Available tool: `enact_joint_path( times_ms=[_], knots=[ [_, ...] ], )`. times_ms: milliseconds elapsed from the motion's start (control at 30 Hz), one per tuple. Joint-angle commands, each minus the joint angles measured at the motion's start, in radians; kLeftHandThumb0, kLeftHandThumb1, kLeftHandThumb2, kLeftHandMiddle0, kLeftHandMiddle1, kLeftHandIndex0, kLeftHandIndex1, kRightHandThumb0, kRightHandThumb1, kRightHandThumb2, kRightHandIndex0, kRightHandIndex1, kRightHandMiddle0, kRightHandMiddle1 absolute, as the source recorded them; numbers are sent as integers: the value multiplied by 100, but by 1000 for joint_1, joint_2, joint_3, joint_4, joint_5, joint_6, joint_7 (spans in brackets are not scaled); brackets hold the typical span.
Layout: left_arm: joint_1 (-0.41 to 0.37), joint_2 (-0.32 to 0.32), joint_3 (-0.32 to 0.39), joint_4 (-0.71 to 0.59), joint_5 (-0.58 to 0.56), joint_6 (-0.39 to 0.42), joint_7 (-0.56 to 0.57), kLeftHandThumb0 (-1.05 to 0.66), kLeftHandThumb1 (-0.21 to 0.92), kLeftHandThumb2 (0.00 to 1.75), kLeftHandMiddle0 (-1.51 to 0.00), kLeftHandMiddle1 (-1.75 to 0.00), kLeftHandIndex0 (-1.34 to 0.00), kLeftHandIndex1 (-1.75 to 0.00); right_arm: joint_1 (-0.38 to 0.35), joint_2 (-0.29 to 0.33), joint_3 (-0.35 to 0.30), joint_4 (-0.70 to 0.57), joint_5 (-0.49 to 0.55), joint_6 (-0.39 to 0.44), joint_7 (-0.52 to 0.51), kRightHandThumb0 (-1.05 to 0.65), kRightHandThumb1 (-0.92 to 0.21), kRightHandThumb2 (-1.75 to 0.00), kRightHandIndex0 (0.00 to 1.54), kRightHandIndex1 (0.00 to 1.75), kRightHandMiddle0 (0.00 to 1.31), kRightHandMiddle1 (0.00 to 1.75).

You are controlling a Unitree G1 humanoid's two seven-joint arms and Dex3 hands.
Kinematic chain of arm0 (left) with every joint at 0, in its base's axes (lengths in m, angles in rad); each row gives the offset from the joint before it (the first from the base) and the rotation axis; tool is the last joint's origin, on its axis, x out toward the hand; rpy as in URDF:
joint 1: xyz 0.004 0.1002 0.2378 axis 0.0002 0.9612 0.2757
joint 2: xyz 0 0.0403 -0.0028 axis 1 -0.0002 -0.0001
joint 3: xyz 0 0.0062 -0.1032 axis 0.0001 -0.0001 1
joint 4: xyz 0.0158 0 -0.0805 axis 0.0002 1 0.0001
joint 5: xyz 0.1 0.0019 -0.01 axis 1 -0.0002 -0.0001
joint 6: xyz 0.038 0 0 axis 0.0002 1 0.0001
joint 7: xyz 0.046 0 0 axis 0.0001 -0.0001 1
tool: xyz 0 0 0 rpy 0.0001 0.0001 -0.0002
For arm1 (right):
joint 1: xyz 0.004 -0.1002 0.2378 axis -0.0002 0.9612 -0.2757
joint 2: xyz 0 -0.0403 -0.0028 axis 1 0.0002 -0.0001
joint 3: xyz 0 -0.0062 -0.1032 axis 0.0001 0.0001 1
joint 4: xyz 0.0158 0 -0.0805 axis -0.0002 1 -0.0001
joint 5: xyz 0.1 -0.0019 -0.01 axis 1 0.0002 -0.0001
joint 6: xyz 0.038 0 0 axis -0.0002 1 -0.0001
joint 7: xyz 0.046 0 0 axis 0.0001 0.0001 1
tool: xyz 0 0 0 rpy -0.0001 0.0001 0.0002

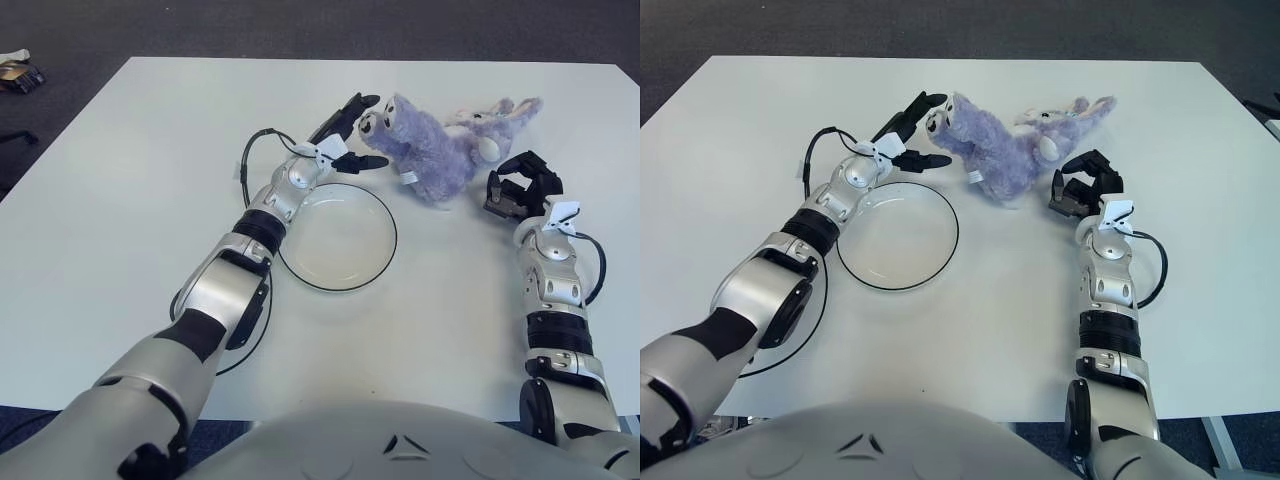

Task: Put the doll into the plate.

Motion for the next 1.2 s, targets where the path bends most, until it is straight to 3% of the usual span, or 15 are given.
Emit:
enact_joint_path(
  times_ms=[0,133,233,333,533,867,1067,1167],
  knots=[
    [-41,-11,9,47,5,-35,40,-87,58,49,0,-38,0,-81,15,6,5,7,-4,-6,-1,-47,-37,-125,102,175,57,175],
    [-59,-30,20,91,-5,-59,63,-77,44,68,0,-45,0,-89,16,7,6,6,-3,-4,-1,-47,-36,-126,102,175,58,175],
    [-69,-38,25,114,-5,-69,71,-63,31,86,0,-62,0,-99,18,8,6,6,-3,-5,-1,-47,-36,-126,103,175,58,175],
    [-78,-42,26,130,-4,-74,74,-54,25,95,0,-76,0,-104,19,9,7,6,-2,-7,0,-47,-36,-126,103,175,58,175],
    [-91,-50,24,155,0,-81,73,-42,20,106,-4,-98,0,-111,21,12,7,8,1,-9,0,-47,-36,-126,102,175,58,175],
    [-110,-61,19,186,5,-89,70,-29,17,115,-6,-114,0,-122,24,16,11,6,-3,-14,-4,-46,-37,-125,102,175,57,175],
    [-121,-60,9,195,19,-87,67,-20,18,121,-11,-127,-3,-136,29,18,15,3,-3,-23,-4,-46,-37,-125,103,175,57,175],
    [-124,-60,8,198,19,-81,61,-13,18,126,-14,-142,-6,-146,30,18,16,2,-3,-26,-4,-46,-37,-125,103,175,57,175]
  ],
)
